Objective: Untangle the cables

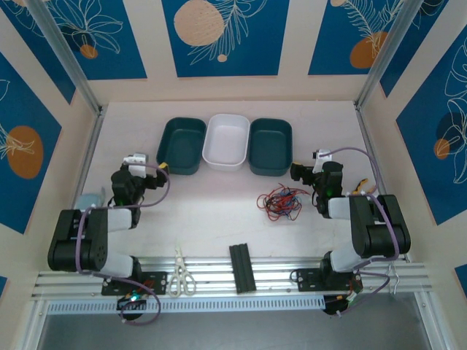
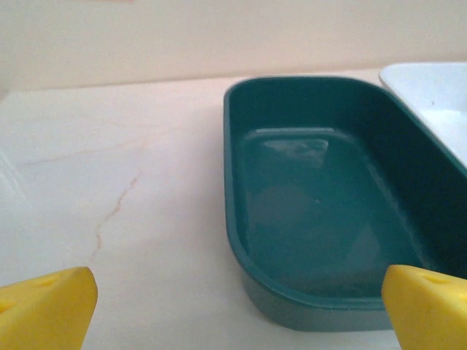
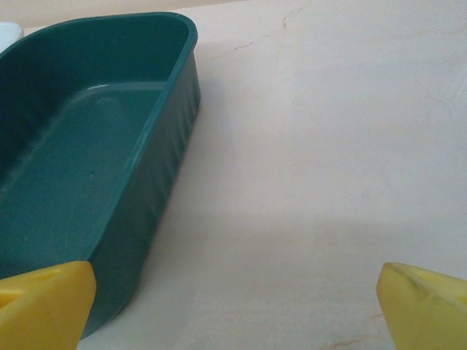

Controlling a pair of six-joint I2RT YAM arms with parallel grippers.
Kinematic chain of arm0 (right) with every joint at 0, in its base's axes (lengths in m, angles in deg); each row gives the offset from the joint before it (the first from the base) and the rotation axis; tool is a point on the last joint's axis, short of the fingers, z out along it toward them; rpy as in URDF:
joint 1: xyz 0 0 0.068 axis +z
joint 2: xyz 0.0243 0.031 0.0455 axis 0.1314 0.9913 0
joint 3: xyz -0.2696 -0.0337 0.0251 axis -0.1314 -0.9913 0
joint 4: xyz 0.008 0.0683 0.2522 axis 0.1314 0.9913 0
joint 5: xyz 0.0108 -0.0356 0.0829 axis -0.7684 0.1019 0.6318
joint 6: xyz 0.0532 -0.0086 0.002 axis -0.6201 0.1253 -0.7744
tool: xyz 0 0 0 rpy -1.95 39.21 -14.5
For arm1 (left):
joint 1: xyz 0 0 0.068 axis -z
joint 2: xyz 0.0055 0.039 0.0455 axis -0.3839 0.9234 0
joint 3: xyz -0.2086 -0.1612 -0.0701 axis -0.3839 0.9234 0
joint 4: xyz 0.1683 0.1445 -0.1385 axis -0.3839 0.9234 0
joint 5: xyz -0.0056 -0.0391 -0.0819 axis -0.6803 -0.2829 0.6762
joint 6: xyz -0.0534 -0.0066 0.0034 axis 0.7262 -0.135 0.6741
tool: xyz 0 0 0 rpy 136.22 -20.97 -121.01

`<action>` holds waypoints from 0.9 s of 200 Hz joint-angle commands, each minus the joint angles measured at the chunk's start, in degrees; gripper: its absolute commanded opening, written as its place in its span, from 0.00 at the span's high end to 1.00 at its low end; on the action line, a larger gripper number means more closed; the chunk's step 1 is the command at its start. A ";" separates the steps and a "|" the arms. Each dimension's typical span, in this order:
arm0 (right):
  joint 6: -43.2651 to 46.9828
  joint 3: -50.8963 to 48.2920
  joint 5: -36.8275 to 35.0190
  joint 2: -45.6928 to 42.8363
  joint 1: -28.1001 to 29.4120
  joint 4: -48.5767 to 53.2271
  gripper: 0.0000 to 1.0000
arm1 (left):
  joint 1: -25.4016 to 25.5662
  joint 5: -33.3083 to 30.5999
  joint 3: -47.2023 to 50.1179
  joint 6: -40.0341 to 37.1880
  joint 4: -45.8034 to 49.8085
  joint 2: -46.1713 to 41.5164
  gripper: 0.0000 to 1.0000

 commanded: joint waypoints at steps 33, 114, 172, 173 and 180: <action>-3.05 3.69 -6.02 -14.01 0.73 15.30 0.01 | 0.29 -4.47 2.52 3.38 5.39 -12.17 0.00; -21.99 11.03 -18.21 -37.02 8.52 58.48 0.01 | 9.60 -2.10 -3.22 14.50 20.29 -22.14 0.00; -33.62 16.50 -22.56 -39.12 19.97 79.63 0.01 | 33.33 -10.59 -4.42 15.16 25.99 -17.95 0.00; -33.93 16.61 -22.62 -39.07 20.24 79.86 0.01 | 33.66 -10.74 -4.45 15.18 26.05 -17.90 0.00; -35.46 17.12 -22.98 -38.66 22.10 81.62 0.00 | 35.92 -12.07 -4.48 15.27 26.60 -17.72 0.00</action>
